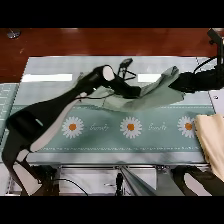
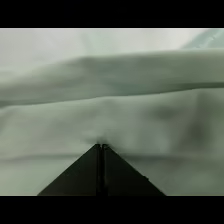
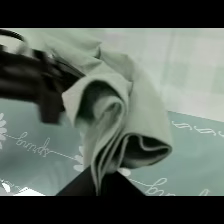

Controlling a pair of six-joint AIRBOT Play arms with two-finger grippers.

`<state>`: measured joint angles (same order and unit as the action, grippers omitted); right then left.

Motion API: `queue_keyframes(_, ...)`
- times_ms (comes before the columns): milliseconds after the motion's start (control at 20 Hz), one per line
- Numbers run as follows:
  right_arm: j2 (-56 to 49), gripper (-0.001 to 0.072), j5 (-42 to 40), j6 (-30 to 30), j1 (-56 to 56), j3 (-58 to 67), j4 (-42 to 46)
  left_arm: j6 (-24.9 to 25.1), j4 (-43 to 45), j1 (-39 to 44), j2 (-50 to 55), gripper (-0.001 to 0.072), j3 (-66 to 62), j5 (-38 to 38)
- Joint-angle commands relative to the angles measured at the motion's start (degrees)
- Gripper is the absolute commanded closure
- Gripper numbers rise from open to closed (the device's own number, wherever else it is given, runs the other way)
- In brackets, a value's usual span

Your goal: Fold the shirts.

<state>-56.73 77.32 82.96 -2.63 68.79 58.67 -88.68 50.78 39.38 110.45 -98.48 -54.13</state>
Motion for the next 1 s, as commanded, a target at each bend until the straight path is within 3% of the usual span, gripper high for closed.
queue_keyframes(0, 1.6, 0.0695, -1.6, 1.9, 1.4, -0.7, 0.1, -2.3, -7.4, 7.3, 5.1, 0.0672, -2.9, -1.4)
queue_keyframes(150, 1.6, 0.0695, -1.4, 2.0, 1.3, -0.7, 0.2, -1.9, -8.1, 10.3, 5.2, 0.0672, -3.1, -1.8)
queue_keyframes(300, 1.6, 0.0695, -0.5, 2.0, 1.3, -0.7, 0.2, -0.7, -8.0, 5.0, 4.6, 0.0672, -5.7, -5.8)
queue_keyframes(650, -1.1, 0.0695, -6.9, 2.7, 7.4, 0.8, -2.3, 0.7, -2.5, -23.0, -8.3, 0.0672, -6.3, -16.6)
queue_keyframes(800, -9.3, 0.0695, -11.9, 4.5, 16.4, 7.6, -2.6, 1.7, 1.4, -35.1, -16.9, 0.0672, -6.1, -22.6)
queue_keyframes(950, -21.3, 0.0695, -15.0, 6.8, 24.7, 18.2, 0.0, 7.0, 2.4, -44.7, -30.8, 0.0671, 0.5, -22.5)
